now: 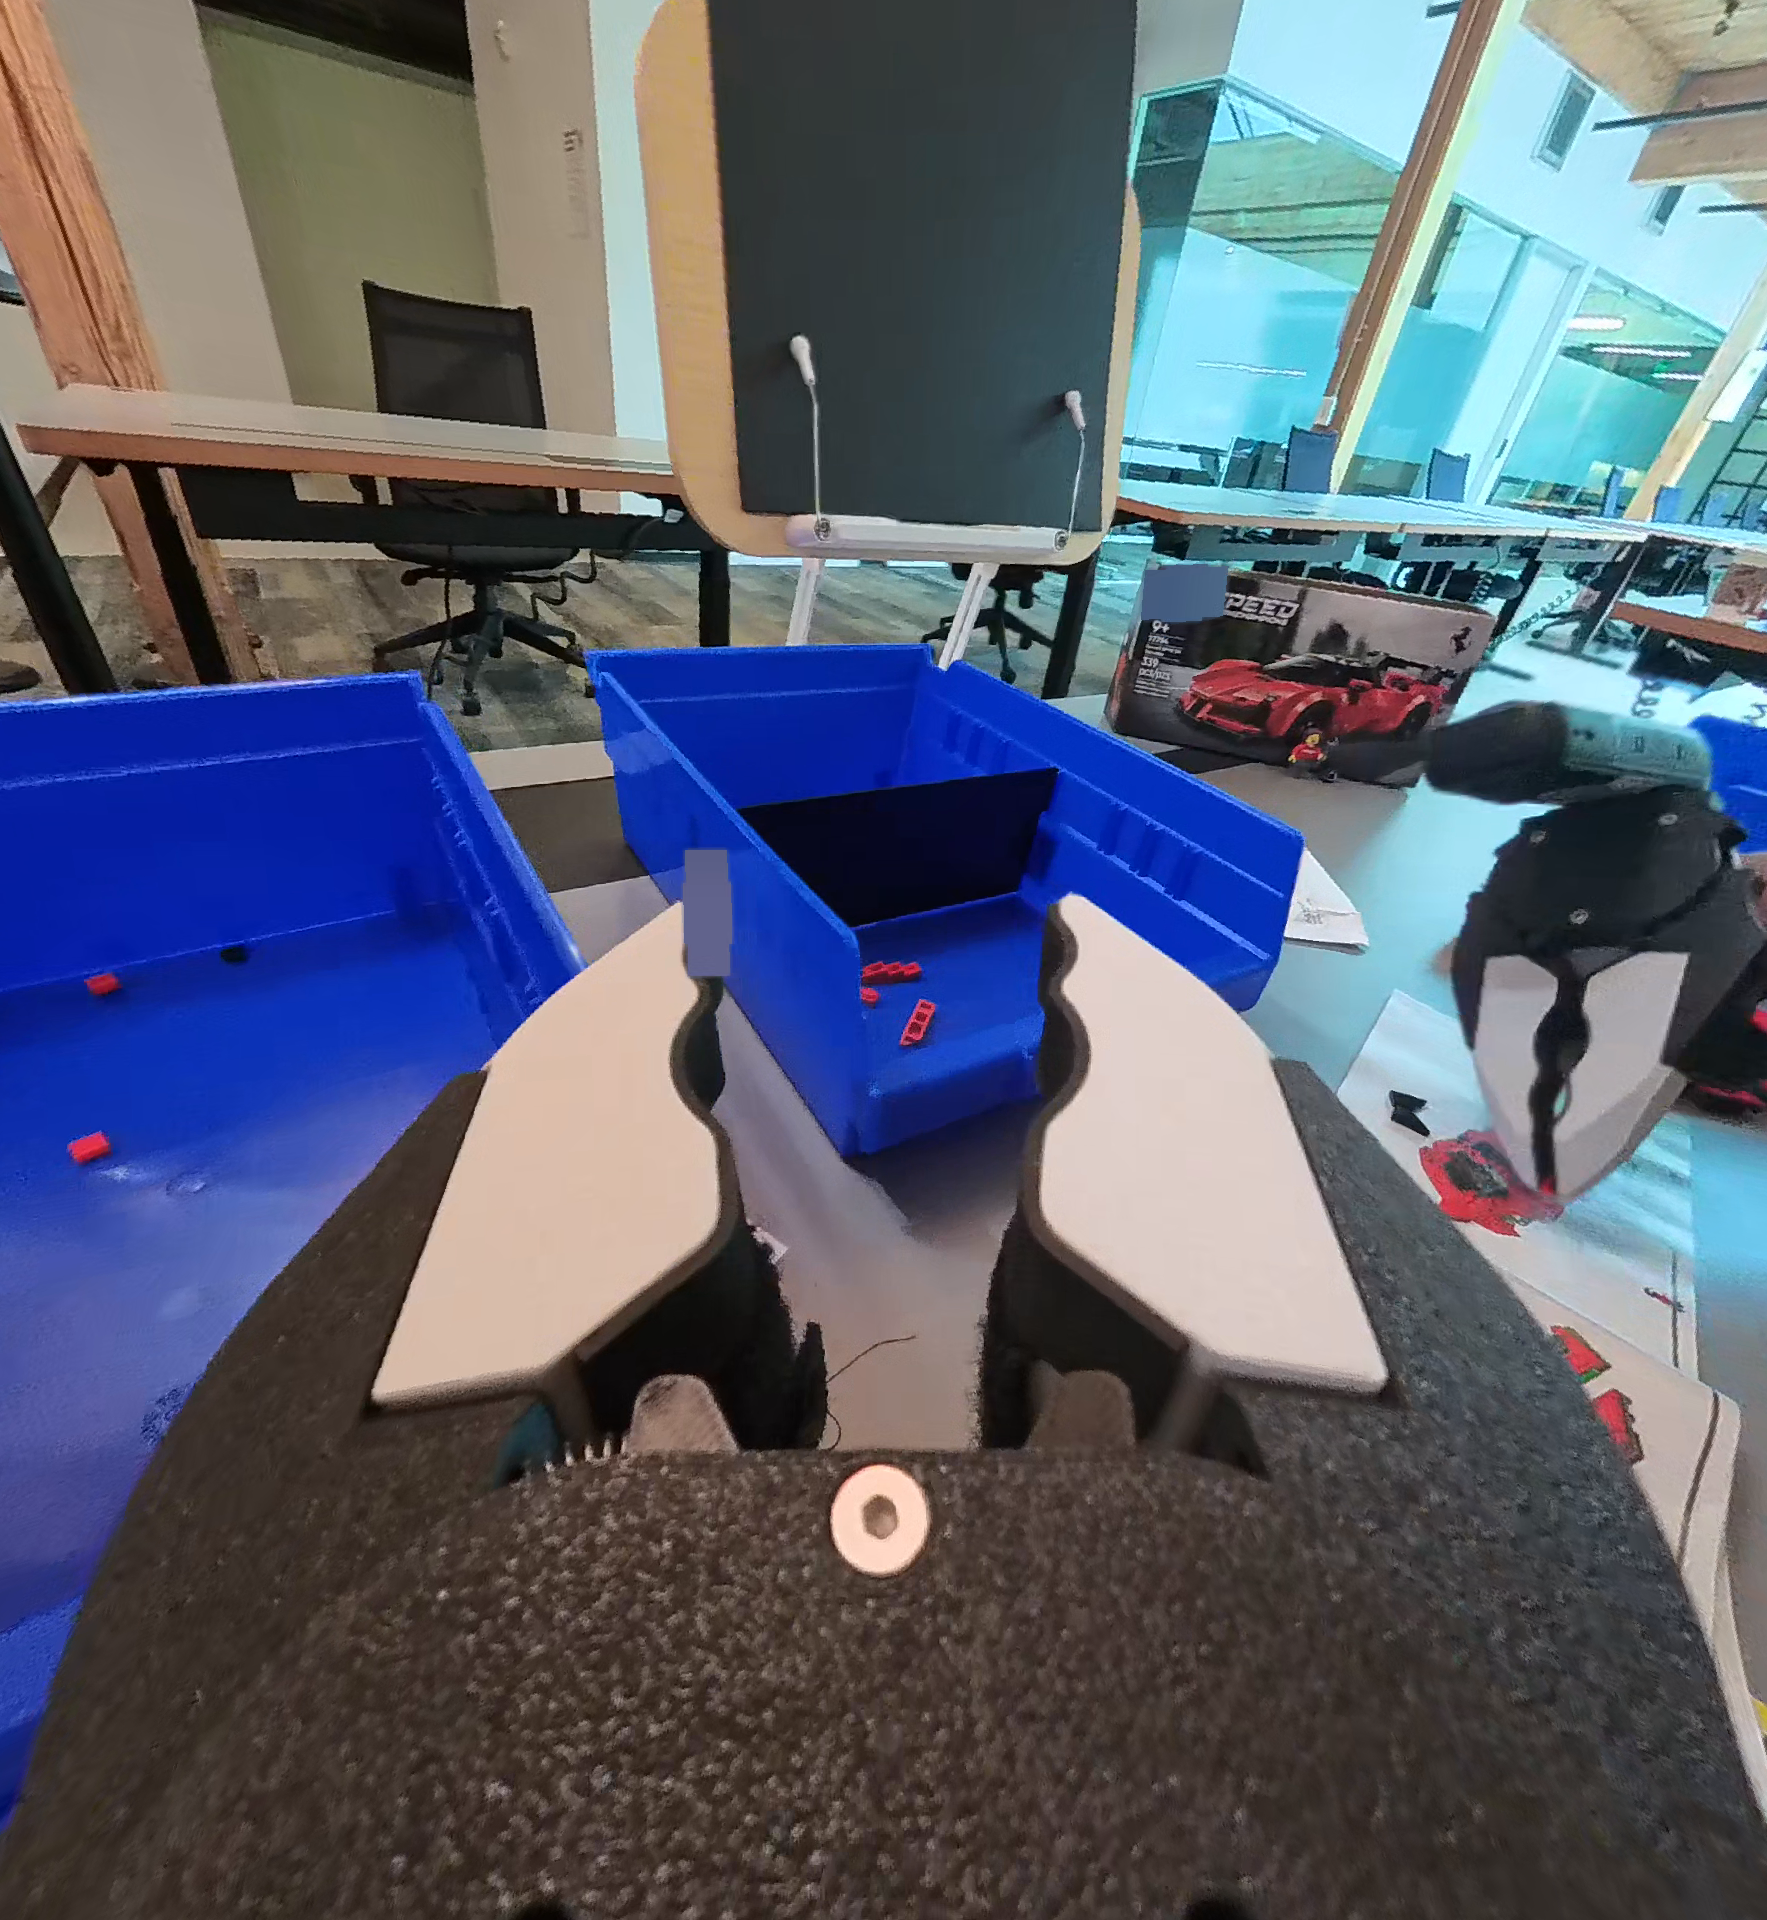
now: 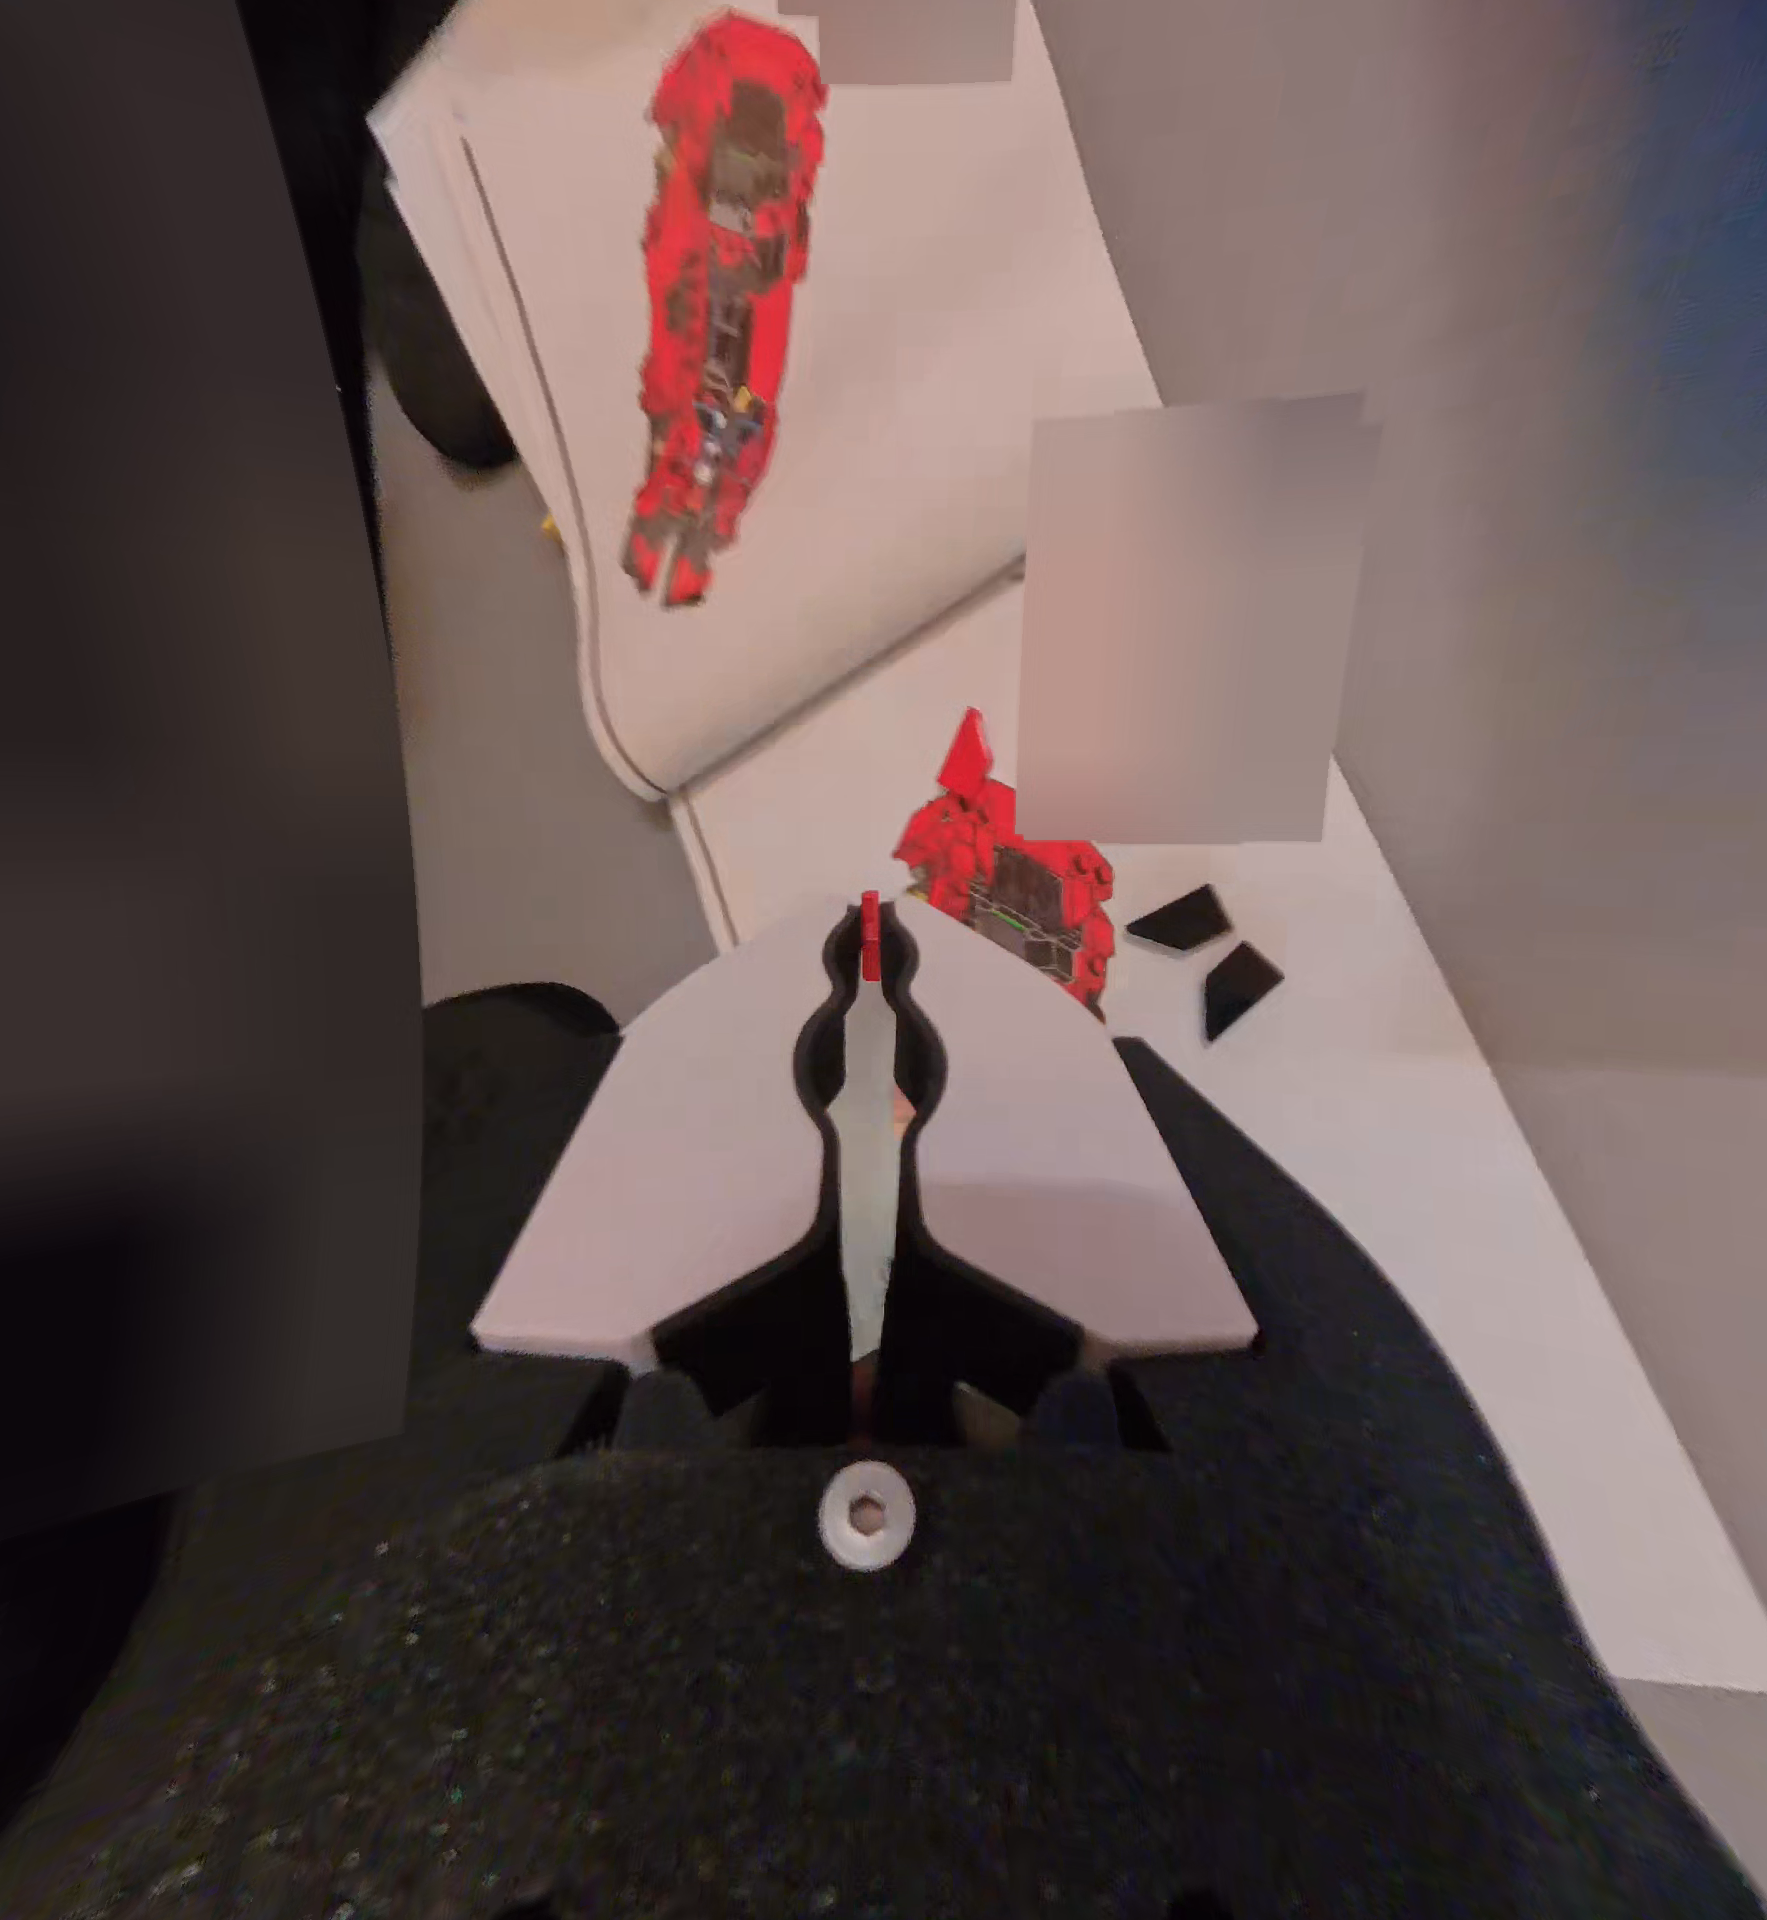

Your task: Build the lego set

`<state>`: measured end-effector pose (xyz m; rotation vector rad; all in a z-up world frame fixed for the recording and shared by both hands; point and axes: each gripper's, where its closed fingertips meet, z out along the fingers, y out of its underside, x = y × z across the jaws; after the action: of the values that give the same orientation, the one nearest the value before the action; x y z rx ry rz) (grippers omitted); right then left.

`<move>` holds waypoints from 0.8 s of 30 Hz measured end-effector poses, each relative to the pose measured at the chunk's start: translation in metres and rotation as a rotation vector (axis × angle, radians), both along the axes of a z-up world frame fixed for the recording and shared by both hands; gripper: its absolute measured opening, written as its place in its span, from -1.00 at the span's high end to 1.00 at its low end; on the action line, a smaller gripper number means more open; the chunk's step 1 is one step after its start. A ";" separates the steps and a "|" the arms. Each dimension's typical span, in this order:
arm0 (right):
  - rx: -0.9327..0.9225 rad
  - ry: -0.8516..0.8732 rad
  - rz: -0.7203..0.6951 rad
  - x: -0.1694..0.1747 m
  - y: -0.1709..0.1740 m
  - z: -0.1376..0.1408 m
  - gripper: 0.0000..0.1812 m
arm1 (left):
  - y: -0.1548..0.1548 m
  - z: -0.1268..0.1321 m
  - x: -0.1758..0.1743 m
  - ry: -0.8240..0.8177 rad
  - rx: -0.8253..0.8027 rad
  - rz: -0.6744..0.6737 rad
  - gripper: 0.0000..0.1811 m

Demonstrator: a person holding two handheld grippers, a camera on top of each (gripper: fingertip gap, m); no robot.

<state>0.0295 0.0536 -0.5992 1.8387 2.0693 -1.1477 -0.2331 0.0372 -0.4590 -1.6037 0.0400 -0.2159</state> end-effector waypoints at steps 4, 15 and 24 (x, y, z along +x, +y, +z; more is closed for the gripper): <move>0.078 0.000 0.065 -0.003 0.005 -0.010 0.96 | 0.000 0.001 0.003 0.018 -0.002 -0.005 0.36; 0.301 0.151 0.250 -0.007 0.013 -0.003 0.89 | 0.002 -0.006 0.005 0.034 -0.027 -0.029 0.36; 0.553 0.450 0.316 -0.023 0.008 0.012 0.90 | 0.001 -0.005 0.005 0.028 -0.023 -0.028 0.36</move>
<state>0.0067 0.0613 -0.5876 1.4208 3.0521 -1.0432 -0.2285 0.0383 -0.4641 -1.6296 0.0821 -0.2157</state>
